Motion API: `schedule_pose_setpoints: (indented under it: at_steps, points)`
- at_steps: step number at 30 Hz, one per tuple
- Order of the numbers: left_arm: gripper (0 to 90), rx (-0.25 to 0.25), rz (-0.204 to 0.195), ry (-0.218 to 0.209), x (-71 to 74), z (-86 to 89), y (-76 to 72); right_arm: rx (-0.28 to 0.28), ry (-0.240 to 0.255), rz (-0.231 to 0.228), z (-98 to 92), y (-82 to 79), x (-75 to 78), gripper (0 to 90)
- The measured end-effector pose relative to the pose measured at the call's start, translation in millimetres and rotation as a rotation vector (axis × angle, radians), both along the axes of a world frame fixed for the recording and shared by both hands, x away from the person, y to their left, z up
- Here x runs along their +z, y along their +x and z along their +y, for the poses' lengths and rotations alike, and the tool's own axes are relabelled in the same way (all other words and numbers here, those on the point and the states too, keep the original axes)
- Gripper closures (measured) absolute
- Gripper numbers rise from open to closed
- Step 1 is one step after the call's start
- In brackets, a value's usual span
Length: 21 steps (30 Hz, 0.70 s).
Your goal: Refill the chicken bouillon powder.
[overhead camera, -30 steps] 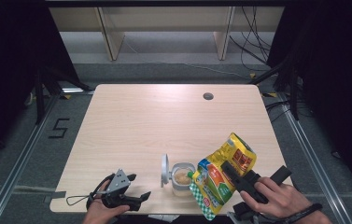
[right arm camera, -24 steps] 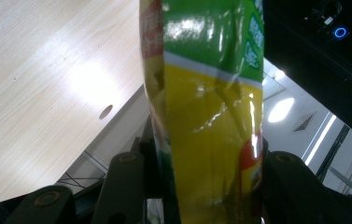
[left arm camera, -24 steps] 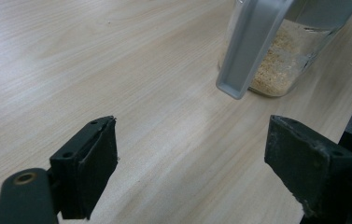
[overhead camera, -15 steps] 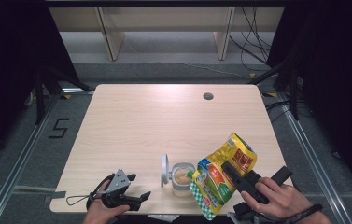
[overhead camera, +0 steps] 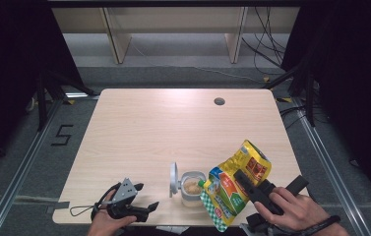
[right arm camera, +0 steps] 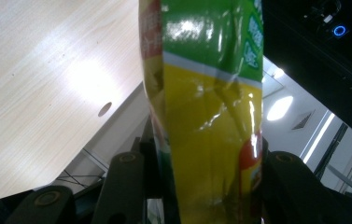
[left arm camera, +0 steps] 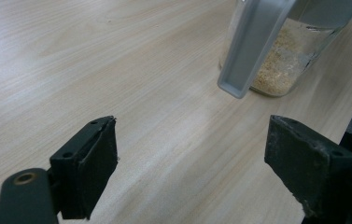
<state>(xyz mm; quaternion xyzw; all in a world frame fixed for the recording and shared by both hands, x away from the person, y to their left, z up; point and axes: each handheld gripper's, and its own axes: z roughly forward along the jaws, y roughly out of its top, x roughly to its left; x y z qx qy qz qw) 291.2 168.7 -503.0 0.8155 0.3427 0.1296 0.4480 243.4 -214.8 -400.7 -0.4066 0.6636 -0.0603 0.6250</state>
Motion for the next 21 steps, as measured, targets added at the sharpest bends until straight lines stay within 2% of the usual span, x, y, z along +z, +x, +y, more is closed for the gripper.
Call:
schedule_pose_setpoints:
  at_steps: [2,4,5,6,7,10,14,16,19,21]
  points:
    - [16.7,0.005,-0.004,-0.015,-0.5,-1.5,-0.6,-0.002,0.003,-0.001,-1.1,-0.7,-0.3,64.2]
    - [16.7,-0.004,-0.008,0.006,0.5,0.3,-0.2,0.0,-0.001,-0.004,-1.3,-1.0,-0.8,64.2]
    - [16.8,0.002,-0.002,-0.003,0.3,0.0,-0.6,-0.002,0.004,0.001,-1.0,-1.0,-1.1,64.2]
    - [16.7,0.004,-0.002,0.005,0.6,0.4,-0.6,0.009,0.012,-0.008,-0.6,-1.3,-0.9,64.2]
    - [16.7,0.004,-0.001,-0.006,0.1,0.0,-0.7,-0.002,-0.005,0.003,-0.6,-1.4,-0.8,64.2]
    - [16.7,0.0,-0.001,-0.001,0.1,0.3,-0.3,0.005,0.001,-0.009,-0.6,-2.3,-0.2,64.2]
    - [16.7,0.001,-0.004,-0.001,0.2,0.3,-0.4,-0.006,0.006,0.0,-1.0,-2.3,0.3,64.2]
    - [16.8,0.004,-0.003,0.002,0.4,0.4,-0.6,0.005,-0.011,-0.006,0.4,-2.7,0.9,64.2]
    - [16.7,0.004,-0.002,0.004,0.5,0.5,-0.5,0.0,-0.001,-0.003,1.2,-2.8,0.7,64.3]
    - [16.7,0.003,-0.002,0.006,0.6,0.4,-0.6,0.024,-0.009,-0.015,2.2,-2.5,0.9,64.5]
